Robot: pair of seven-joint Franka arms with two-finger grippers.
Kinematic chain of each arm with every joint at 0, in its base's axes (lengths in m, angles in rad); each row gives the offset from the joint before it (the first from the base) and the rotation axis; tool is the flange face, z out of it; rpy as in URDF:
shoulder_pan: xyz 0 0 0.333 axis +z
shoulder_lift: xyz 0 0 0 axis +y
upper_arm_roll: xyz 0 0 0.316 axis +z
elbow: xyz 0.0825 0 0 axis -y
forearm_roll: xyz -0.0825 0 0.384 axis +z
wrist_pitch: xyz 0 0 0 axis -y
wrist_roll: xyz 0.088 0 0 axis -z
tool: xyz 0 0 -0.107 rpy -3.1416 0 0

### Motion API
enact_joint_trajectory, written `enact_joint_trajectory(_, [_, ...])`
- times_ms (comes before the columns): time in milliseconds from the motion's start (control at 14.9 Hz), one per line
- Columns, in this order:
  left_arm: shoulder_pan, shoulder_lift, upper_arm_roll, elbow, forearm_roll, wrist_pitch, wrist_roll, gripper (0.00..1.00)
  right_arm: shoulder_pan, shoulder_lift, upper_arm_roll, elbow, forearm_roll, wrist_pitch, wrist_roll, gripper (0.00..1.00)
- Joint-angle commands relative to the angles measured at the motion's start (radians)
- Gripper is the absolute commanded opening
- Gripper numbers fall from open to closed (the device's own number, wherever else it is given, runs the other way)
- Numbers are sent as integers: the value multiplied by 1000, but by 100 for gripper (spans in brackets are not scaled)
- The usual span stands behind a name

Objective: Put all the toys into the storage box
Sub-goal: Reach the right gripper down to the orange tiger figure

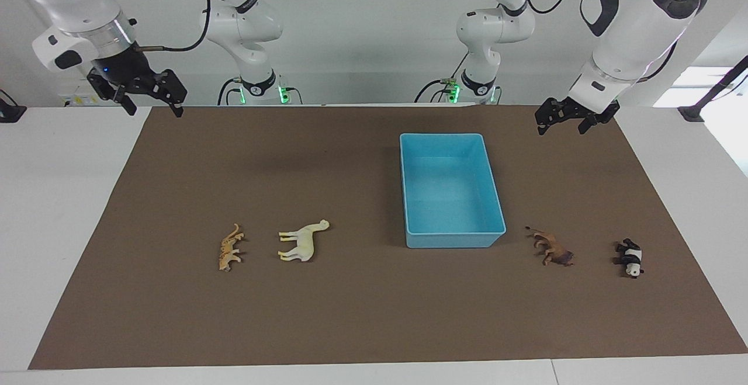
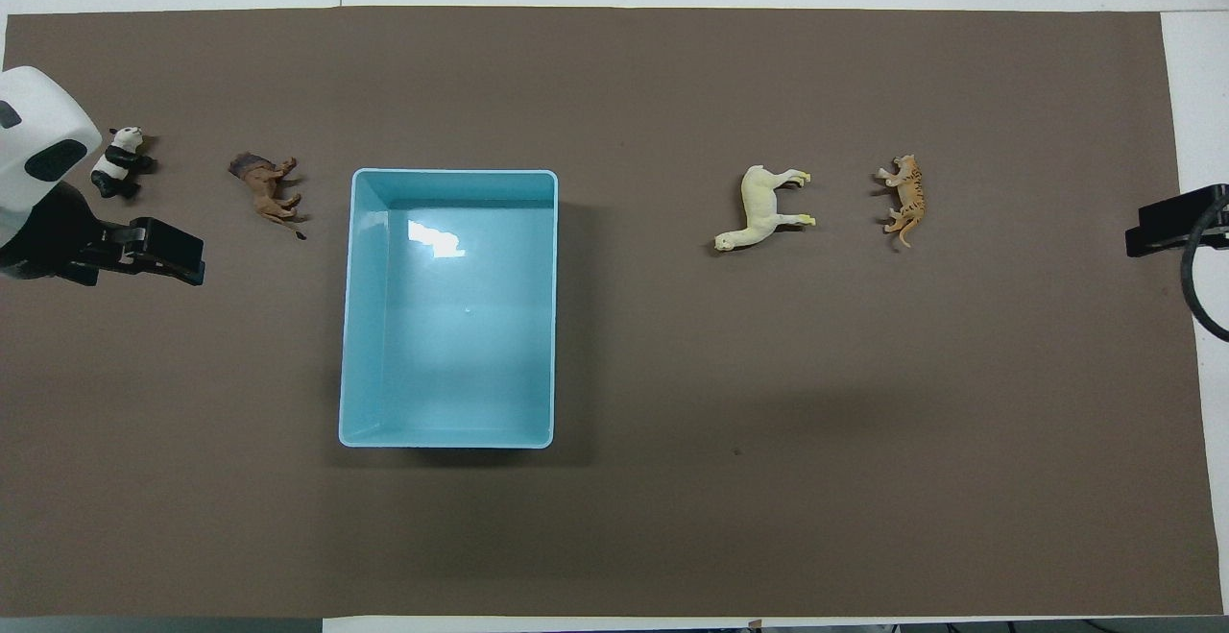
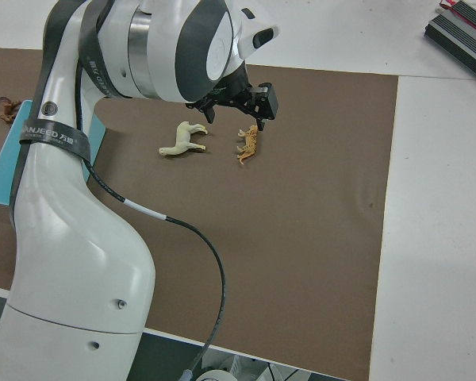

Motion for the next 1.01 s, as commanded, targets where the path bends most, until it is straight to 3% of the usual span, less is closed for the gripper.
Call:
enact_joint_trajectory(0, [9, -17, -4, -11, 9, 3, 14, 100, -2, -25, 5, -26, 16, 4, 8, 100])
enact_joint_trajectory(536, [9, -17, -4, -11, 9, 2, 14, 100, -13, -32, 4, -44, 14, -27, -1, 100])
enact_joint_trajectory(737, [9, -18, -4, -11, 9, 2, 14, 100, -6, -25, 4, -109, 13, 92, 5, 100])
enact_joint_trajectory(938, [9, -23, -4, -11, 9, 2, 14, 100, 1, 32, 7, -149, 9, 217, 5, 100])
